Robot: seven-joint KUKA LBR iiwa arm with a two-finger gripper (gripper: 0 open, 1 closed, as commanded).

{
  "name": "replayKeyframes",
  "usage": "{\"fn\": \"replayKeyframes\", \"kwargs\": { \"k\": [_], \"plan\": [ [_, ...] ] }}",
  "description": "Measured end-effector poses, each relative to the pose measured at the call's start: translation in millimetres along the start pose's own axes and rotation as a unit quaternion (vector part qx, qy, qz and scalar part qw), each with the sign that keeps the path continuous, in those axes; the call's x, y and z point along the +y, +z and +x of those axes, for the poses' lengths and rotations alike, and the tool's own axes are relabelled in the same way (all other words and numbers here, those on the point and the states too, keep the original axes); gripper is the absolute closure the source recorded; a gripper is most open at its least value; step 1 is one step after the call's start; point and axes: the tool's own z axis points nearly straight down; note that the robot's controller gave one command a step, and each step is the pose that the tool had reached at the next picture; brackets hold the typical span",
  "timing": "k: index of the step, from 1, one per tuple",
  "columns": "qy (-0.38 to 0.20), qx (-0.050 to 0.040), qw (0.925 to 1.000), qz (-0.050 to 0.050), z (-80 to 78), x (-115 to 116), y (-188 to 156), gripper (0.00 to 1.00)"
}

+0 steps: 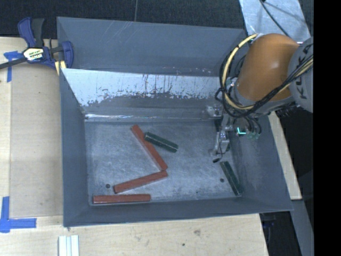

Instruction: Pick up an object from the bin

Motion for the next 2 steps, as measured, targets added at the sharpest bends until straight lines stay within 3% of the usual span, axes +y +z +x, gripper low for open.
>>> {"fn": "replayKeyframes", "kwargs": {
  "k": [1, 2],
  "plan": [
    [0.039, 0.0008, 0.9992, -0.002, -0.6, 71.4, 94.3, 0.00],
    [0.041, -0.0034, 0.9992, 0.000, -3.1, 66.8, 89.1, 1.00]
  ]
}}
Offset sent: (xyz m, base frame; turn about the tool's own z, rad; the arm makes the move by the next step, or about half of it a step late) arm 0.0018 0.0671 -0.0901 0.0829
